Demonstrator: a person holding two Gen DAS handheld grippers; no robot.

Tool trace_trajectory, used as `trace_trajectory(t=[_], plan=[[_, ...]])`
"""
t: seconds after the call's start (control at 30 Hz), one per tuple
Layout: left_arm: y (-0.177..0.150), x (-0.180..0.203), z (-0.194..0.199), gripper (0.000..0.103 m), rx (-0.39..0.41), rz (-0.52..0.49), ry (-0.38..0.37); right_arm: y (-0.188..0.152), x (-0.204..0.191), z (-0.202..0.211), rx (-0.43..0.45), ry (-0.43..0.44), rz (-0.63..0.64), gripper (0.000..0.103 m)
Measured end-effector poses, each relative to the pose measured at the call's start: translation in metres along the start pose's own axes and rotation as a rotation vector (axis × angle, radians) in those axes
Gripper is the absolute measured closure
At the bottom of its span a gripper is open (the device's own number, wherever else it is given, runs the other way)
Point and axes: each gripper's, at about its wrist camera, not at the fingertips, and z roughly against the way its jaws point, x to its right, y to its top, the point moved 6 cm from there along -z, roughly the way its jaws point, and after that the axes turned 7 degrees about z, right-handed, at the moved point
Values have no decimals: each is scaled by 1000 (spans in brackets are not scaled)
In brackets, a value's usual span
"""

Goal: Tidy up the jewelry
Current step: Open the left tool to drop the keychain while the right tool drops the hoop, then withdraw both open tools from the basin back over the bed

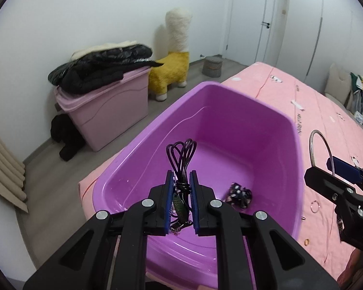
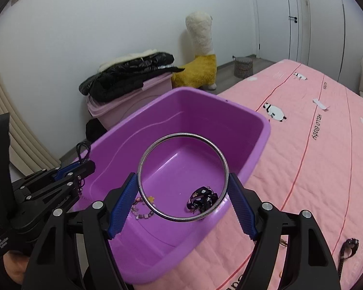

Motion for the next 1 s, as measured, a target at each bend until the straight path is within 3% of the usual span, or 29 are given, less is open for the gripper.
trace_trajectory(t=[0.4,0.9,0.93,1.0], plan=[[-14,-13,-45,90,-85,23,56,-10,-2,-70,-137,7,4,31],[-16,-11,-57,88,-96,3,96,-9,-3,-100,-207,-71,70,31],[-16,-10,-56,83,-95,1,97,-9,-2,-100,-211,-77,72,31],[-14,-9,-55,63,-85,-13,107,-7,0,-100,-220,-88,72,31]])
